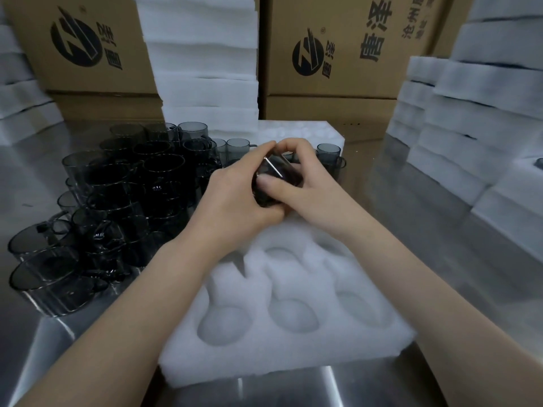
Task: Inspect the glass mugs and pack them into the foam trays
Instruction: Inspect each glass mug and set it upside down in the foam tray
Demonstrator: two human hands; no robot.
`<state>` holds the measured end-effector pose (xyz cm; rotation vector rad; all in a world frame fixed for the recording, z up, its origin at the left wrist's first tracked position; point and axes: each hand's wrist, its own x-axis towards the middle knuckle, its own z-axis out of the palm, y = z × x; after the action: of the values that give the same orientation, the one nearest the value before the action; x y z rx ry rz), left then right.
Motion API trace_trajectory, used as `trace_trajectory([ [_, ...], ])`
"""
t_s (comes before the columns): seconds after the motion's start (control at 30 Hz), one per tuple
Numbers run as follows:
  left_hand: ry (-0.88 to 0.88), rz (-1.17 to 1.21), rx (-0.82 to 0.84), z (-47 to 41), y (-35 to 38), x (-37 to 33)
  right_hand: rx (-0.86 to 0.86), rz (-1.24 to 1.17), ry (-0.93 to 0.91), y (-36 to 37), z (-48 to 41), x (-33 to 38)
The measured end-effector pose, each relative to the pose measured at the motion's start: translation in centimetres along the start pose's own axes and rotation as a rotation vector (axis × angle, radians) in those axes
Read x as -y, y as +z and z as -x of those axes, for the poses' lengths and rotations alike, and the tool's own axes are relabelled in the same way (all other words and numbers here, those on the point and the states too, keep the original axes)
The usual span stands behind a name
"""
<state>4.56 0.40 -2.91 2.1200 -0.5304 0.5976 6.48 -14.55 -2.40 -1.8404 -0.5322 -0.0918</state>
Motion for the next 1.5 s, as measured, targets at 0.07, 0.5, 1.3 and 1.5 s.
trace_trajectory([
  [0.07,-0.007,0.035,-0.033,0.0,0.0,-0.1,-0.034,0.059,-0.015,0.1,0.0,0.1],
  [0.5,0.118,0.12,0.002,0.3,-0.4,-0.2,0.146,-0.644,0.296,-1.1,-0.6,0.5],
  [1.3,0.264,0.15,0.071,0.1,-0.2,-0.1,0.344,-0.814,0.271,-1.3,-0.8,0.0],
  [1.5,0.103,0.058,0.053,-0.2,-0.3,0.6,0.035,-0.69,0.175,-1.3,-0.6,-0.2],
])
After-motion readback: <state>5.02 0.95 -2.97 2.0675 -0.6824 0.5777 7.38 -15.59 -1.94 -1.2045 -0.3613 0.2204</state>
